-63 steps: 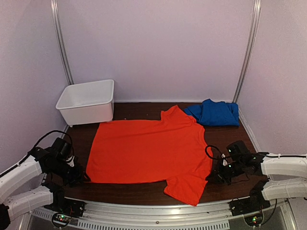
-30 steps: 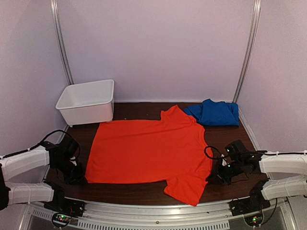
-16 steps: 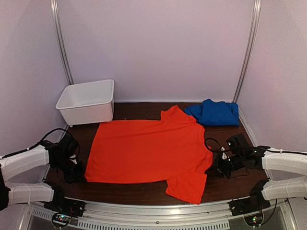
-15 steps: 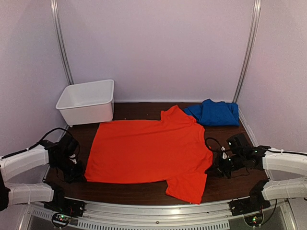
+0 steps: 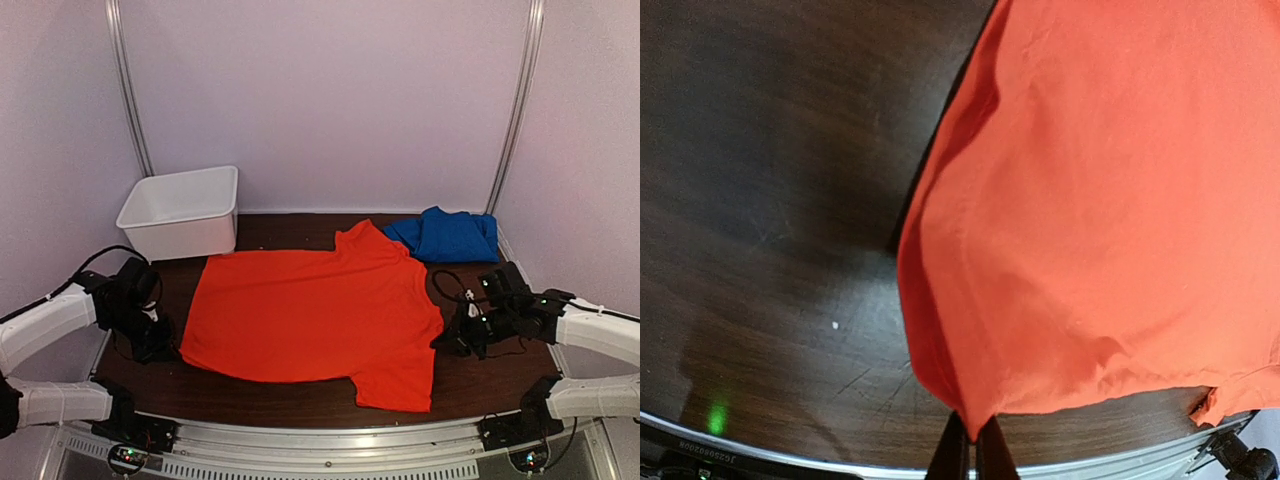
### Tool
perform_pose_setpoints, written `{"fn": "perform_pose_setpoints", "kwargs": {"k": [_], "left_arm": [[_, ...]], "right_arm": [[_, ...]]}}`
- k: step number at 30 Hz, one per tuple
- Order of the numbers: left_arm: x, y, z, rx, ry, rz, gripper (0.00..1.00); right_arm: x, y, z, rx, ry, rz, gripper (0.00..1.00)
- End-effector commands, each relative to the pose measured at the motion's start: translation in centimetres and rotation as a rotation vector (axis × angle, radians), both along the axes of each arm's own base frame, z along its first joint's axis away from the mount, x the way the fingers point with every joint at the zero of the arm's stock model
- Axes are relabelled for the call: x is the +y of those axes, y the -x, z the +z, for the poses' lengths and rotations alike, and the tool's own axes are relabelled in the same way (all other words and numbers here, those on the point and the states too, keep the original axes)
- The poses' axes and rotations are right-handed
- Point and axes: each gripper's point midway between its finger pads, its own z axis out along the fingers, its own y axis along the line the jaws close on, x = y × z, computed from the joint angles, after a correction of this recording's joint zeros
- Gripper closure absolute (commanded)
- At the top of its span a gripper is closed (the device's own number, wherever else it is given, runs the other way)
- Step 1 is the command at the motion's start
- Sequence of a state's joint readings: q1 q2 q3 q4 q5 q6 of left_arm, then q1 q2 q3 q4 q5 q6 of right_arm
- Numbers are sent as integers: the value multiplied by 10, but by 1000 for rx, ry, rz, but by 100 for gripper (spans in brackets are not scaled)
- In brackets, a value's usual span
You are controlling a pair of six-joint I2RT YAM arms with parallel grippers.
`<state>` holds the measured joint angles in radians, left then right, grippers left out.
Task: Fold and stack the mixed laundry pile
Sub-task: Pick up the flattened T-shirt from the center of the board, then fold the flattened T-shirt at the center of the board.
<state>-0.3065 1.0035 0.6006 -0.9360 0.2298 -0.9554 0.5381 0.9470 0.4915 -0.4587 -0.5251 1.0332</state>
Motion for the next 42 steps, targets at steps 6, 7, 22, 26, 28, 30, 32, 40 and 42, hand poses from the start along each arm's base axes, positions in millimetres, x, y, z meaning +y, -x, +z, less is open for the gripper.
{"fn": "perform_pose_setpoints", "kwargs": {"k": [6, 7, 22, 26, 28, 30, 32, 40, 42], "left_arm": [[-4, -48, 26, -81, 28, -2, 100], [-4, -53, 27, -86, 29, -2, 100], [-7, -112, 33, -111, 24, 2, 100], [-7, -121, 30, -95, 15, 1, 100], [-6, -125, 33, -108, 12, -8, 100], [-4, -125, 36, -120, -6, -19, 100], [-6, -120, 40, -128, 15, -33, 100], [-6, -53, 34, -53, 60, -61, 100], [1, -33, 33, -33, 42, -51, 100]], "right_arm": [[-15, -45, 25, -75, 35, -14, 100], [-17, -51, 26, -77, 33, -16, 100], [-19, -114, 22, 0, 89, 73, 100], [-25, -125, 18, 58, 129, 114, 100], [-25, -128, 18, 72, 141, 159, 100], [-28, -127, 20, 72, 149, 180, 100], [-28, -119, 22, 75, 139, 201, 100], [-36, -34, 11, 171, 106, 162, 100], [-39, -17, 4, 186, 106, 147, 100]]}}
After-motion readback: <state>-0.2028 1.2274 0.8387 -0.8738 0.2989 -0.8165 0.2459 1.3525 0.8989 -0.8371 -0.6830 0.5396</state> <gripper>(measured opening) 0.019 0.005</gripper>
